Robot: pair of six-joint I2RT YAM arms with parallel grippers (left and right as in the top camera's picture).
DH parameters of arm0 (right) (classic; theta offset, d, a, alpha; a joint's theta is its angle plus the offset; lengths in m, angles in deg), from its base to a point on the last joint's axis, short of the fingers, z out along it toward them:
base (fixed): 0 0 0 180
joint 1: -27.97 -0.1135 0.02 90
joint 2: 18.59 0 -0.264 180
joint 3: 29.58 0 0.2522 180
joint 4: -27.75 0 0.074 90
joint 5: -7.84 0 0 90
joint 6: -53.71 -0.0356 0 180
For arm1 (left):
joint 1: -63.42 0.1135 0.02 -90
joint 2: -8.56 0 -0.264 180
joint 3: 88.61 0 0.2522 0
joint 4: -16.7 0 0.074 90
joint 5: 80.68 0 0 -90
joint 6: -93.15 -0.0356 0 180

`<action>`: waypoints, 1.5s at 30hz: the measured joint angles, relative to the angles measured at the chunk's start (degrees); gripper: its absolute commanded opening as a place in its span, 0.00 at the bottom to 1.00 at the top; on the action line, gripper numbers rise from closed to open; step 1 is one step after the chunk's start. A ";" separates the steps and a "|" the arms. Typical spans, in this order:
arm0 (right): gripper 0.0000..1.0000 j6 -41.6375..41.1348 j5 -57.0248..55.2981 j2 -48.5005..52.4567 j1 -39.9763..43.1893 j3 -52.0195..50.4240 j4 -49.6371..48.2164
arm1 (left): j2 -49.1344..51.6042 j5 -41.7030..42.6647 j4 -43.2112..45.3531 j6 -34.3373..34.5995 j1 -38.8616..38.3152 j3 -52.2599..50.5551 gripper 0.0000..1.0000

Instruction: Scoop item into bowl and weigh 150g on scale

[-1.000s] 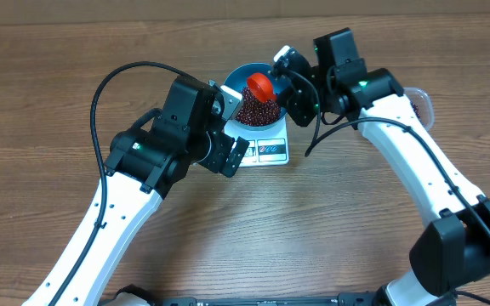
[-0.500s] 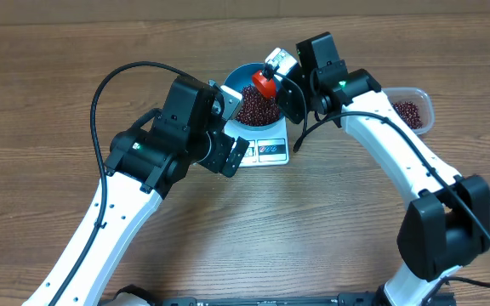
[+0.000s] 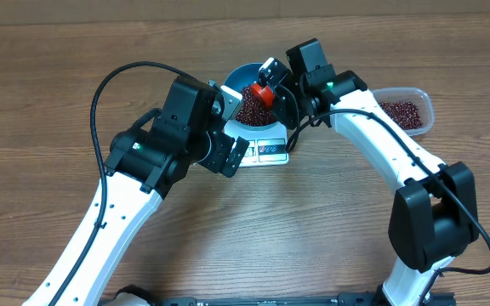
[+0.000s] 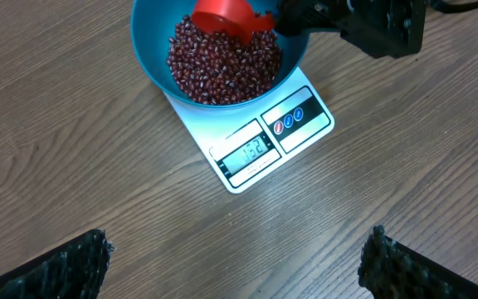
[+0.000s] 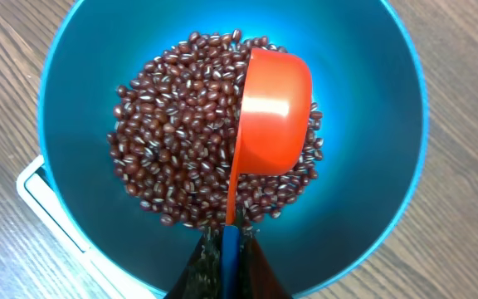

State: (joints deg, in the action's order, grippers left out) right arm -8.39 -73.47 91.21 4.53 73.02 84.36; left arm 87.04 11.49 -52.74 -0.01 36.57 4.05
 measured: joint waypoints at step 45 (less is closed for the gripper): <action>0.04 -17.18 14.21 -2.78 6.25 1.92 0.37 | 0.00 -0.02 0.00 0.00 0.00 0.00 1.00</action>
State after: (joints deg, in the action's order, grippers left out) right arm -25.57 -59.26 88.43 10.78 74.94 84.73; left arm 87.04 11.47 -52.74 -0.01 36.57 4.05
